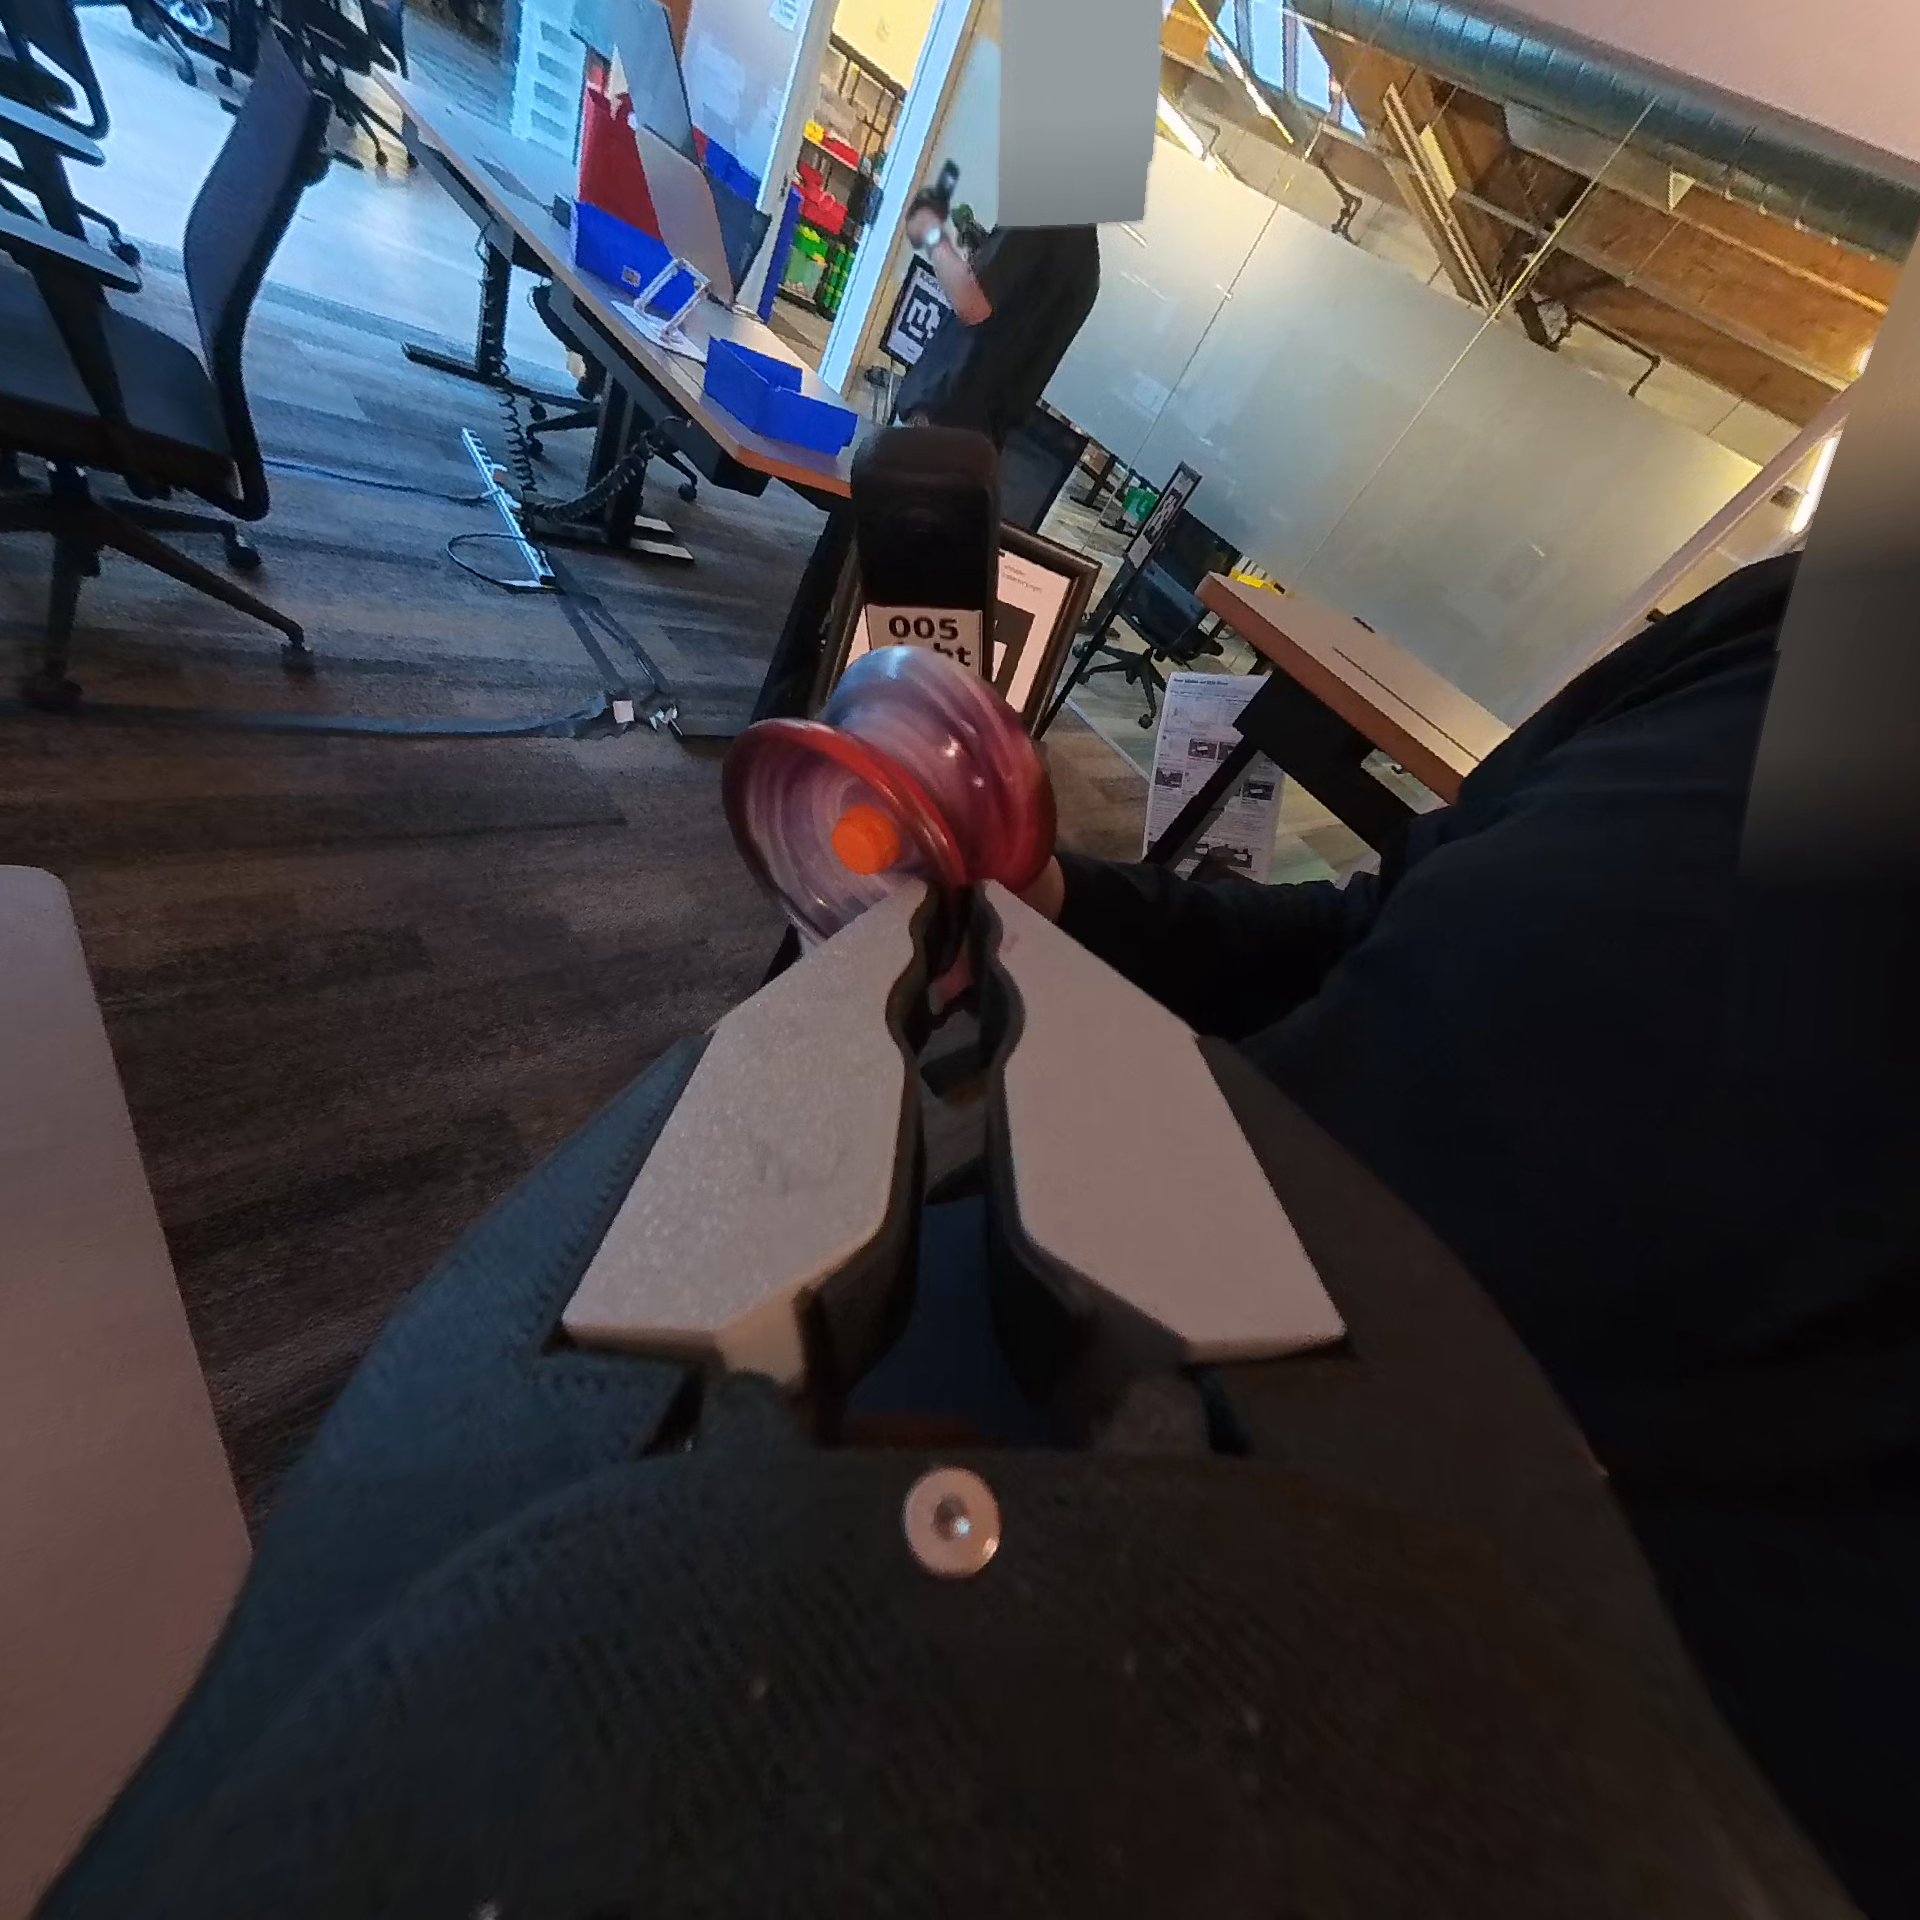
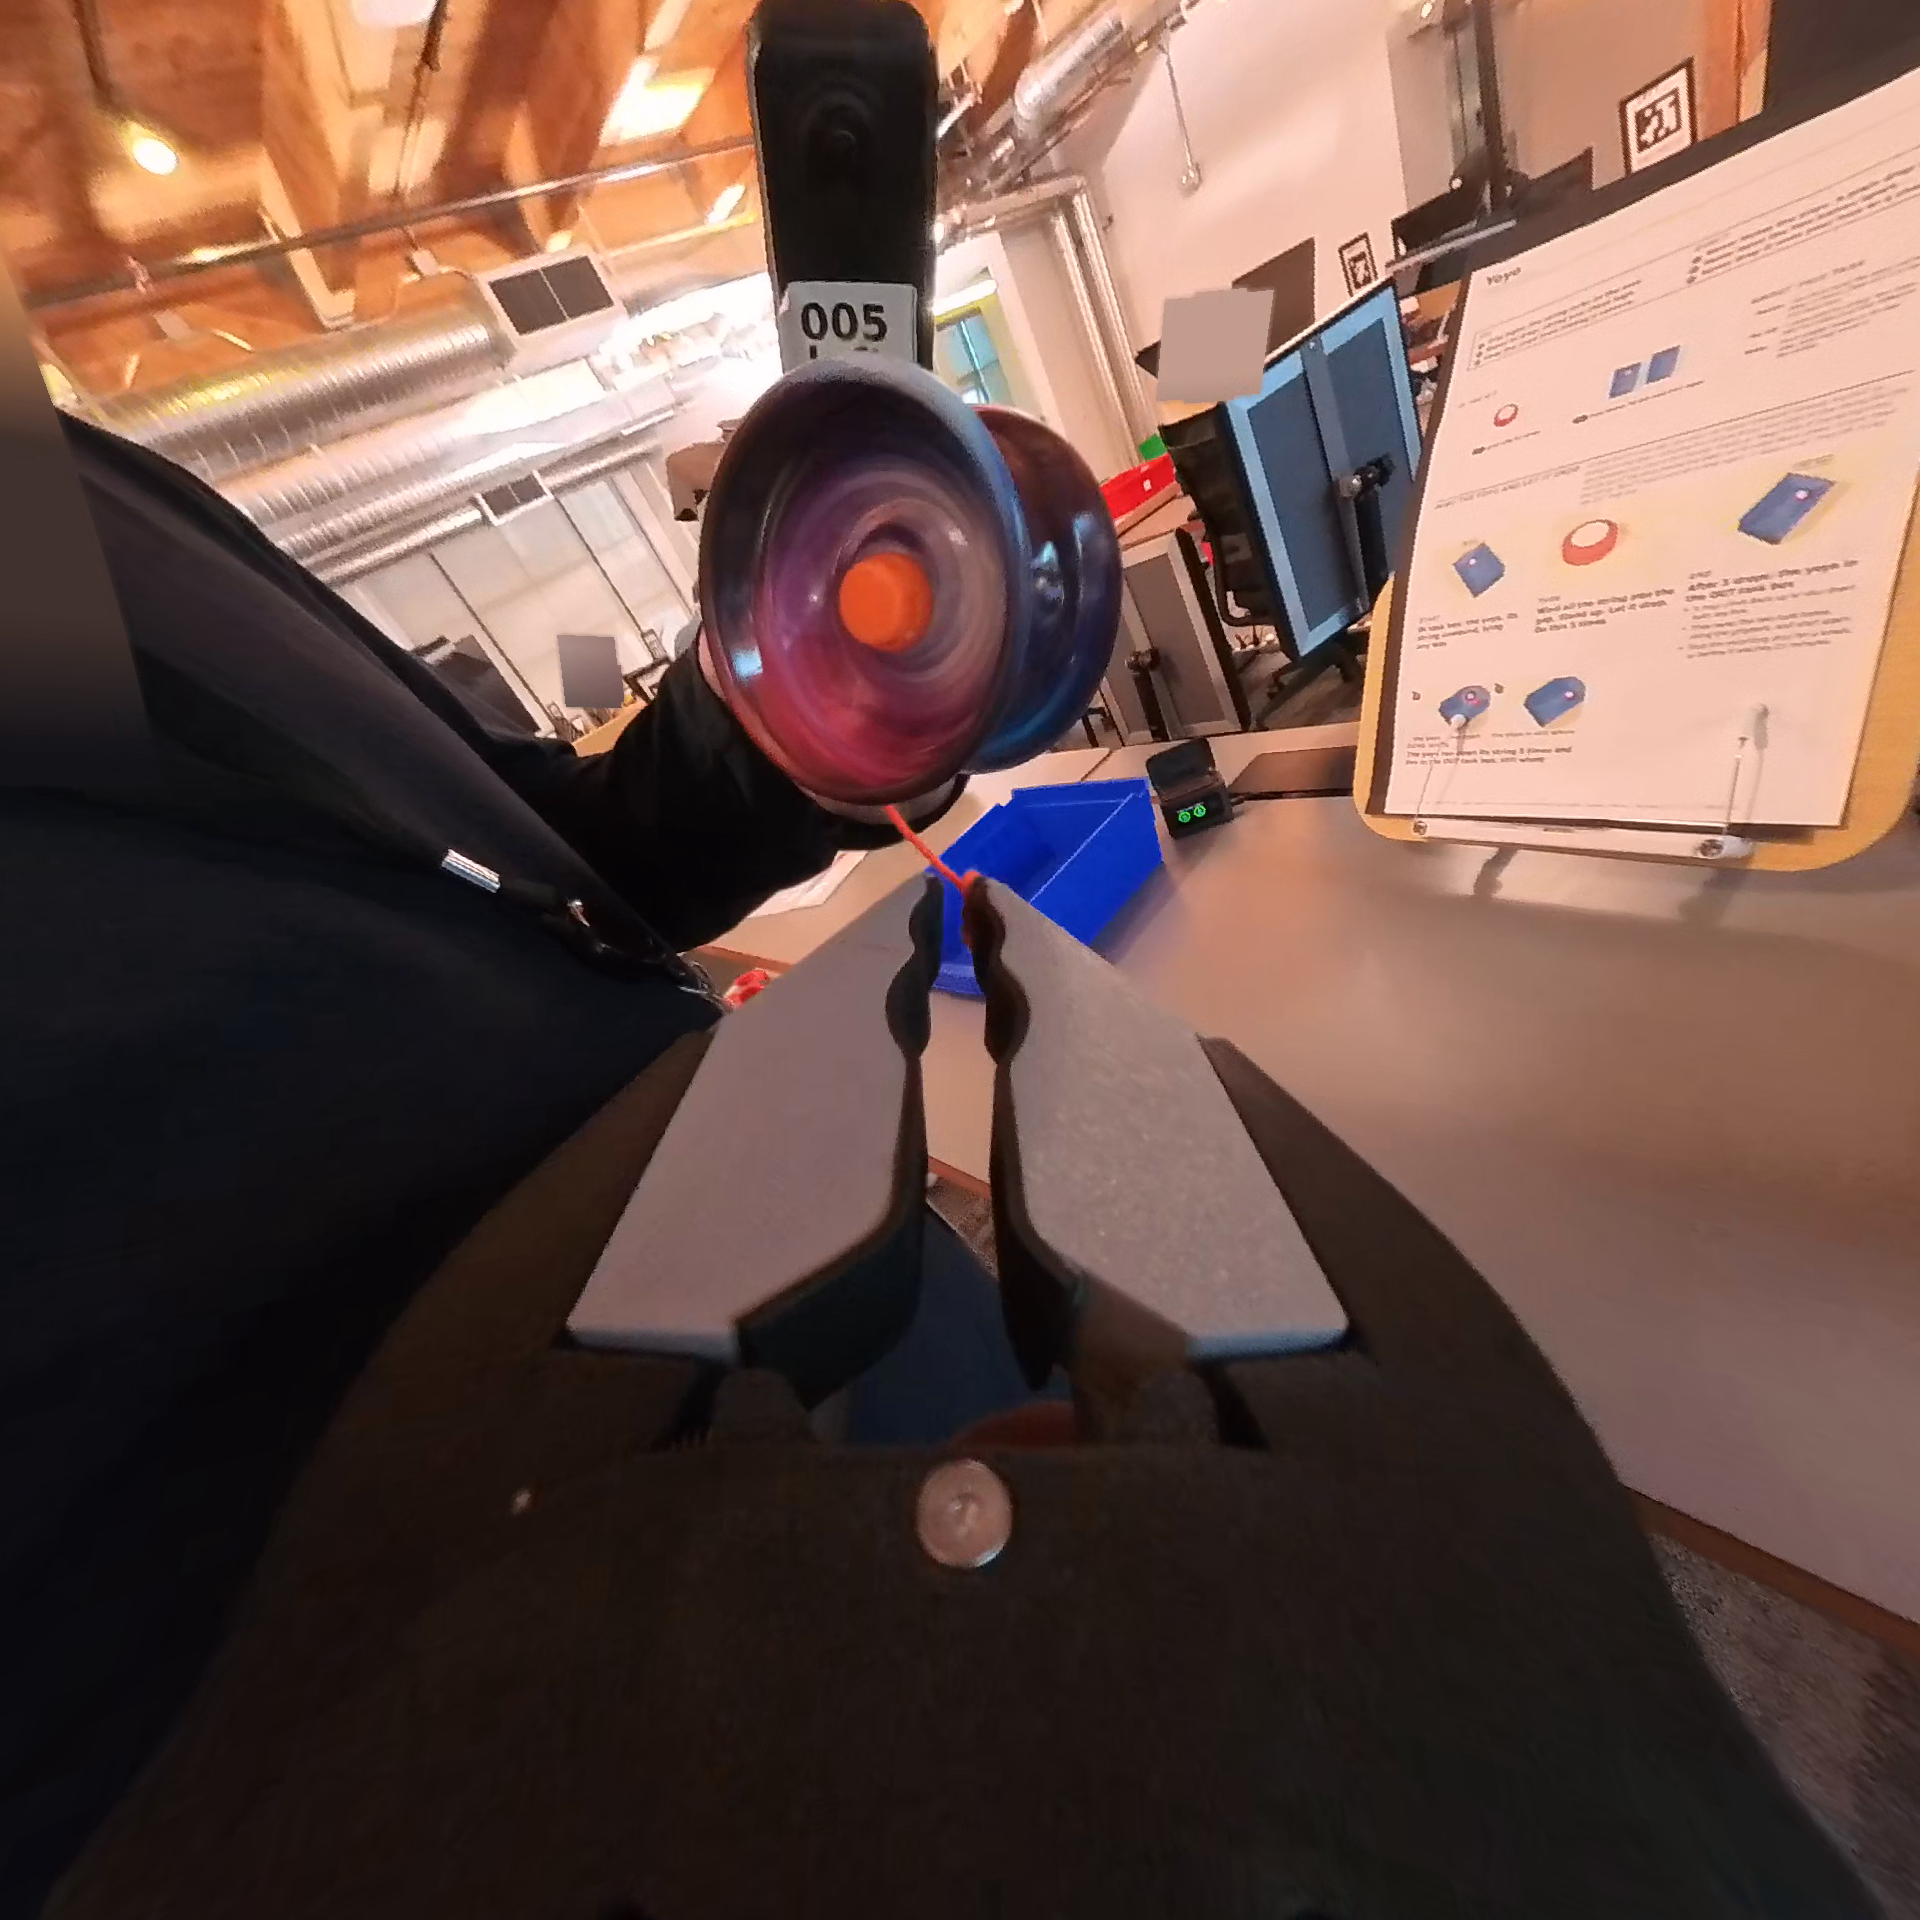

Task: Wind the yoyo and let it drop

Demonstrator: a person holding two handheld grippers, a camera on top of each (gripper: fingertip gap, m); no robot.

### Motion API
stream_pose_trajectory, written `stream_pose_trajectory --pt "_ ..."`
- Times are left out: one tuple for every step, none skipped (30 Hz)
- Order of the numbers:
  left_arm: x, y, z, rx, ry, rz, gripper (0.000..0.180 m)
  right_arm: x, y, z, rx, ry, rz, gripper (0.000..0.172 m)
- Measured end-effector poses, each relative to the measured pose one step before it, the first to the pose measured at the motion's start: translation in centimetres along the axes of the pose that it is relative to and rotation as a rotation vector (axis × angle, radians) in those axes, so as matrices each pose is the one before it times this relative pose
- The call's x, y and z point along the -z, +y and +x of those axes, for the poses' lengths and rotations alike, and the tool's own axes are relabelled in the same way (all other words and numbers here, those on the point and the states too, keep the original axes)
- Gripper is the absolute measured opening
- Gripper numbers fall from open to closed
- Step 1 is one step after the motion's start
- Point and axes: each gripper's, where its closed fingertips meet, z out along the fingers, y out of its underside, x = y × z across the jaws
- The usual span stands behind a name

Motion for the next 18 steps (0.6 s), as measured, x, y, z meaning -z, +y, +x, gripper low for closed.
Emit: stream_pose_trajectory --pt "0.038 -0.071 0.051 0.0033 0.004 0.0039 0.002 -0.102 0.107 0.049 -0.0024 0.0007 -0.0045 0.002" --pt "0.024 -0.089 0.095 0.0045 0.0076 0.0037 0.002 -0.097 0.207 0.177 -0.0009 0.0069 -0.0096 0.003" --pt "0.016 -0.063 0.106 0.0036 0.0078 0.0029 0.002 -0.089 0.246 0.233 0.0011 0.0113 -0.0103 0.004" --pt "0.018 -0.063 0.047 0.0023 0.0033 0.0026 0.002 -0.073 0.177 0.165 0.0018 0.0086 -0.0067 0.004" --pt "0.021 -0.052 0.009 0.0007 -0.0002 0.0018 0.002 -0.076 0.088 0.013 0.0009 0.0008 -0.0015 0.003" --pt "0.022 0.0 0.037 -0.0006 0.0009 -0.0004 0.002 -0.049 0.016 -0.057 0.0001 -0.0027 0.0018 0.003" --pt "0.002 0.025 0.012 -0.0011 -0.0001 -0.0019 0.002 -0.04 -0.018 -0.014 0.0006 0.0002 0.0035 0.003" --pt "0.009 0.043 -0.041 -0.0014 -0.0031 -0.0018 0.002 -0.003 -0.036 0.023 0.0012 0.0018 0.0037 0.002" --pt "0.021 0.031 -0.062 -0.0004 -0.0023 -0.0015 0.002 0.017 -0.039 0.028 0.0004 0.0011 0.0033 0.0" --pt "0.018 0.022 -0.043 0.0018 -0.0005 -0.0009 0.002 0.034 -0.071 0.058 -0.0016 0.0014 0.0042 0.0" --pt "0.004 -0.007 -0.041 0.003 0.0006 0.0012 0.002 0.033 -0.094 0.039 -0.0028 -0.0001 0.0055 0.0" --pt "0.0 -0.025 0.017 0.0031 0.0028 0.0019 0.002 0.044 -0.098 -0.02 -0.0023 -0.0025 0.006 0.0" --pt "-0.009 0.007 0.028 0.0017 0.0031 -0.0001 0.002 0.024 -0.115 -0.013 -0.0012 -0.0011 0.0063 0.0" --pt "-0.033 0.024 -0.013 -0.0006 -0.0008 -0.0012 0.002 0.012 -0.086 -0.02 -0.0004 -0.0001 0.0058 0.0" --pt "-0.018 0.051 -0.07 -0.0016 -0.0031 -0.0022 0.002 -0.003 -0.048 -0.024 -0.0014 -0.0012 0.0033 0.0" --pt "-0.016 0.037 -0.053 -0.0002 -0.0023 -0.0021 0.002 -0.026 0.004 -0.006 -0.0026 -0.0014 0.0002 0.0" --pt "0.004 0.002 -0.034 0.001 0.0003 -0.0002 0.002 -0.016 0.034 -0.01 -0.0011 -0.0015 -0.0007 0.002" --pt "0.009 -0.006 -0.025 0.0012 0.0007 0.0005 0.002 -0.027 0.028 -0.047 0.0016 -0.0032 0.0001 0.002"
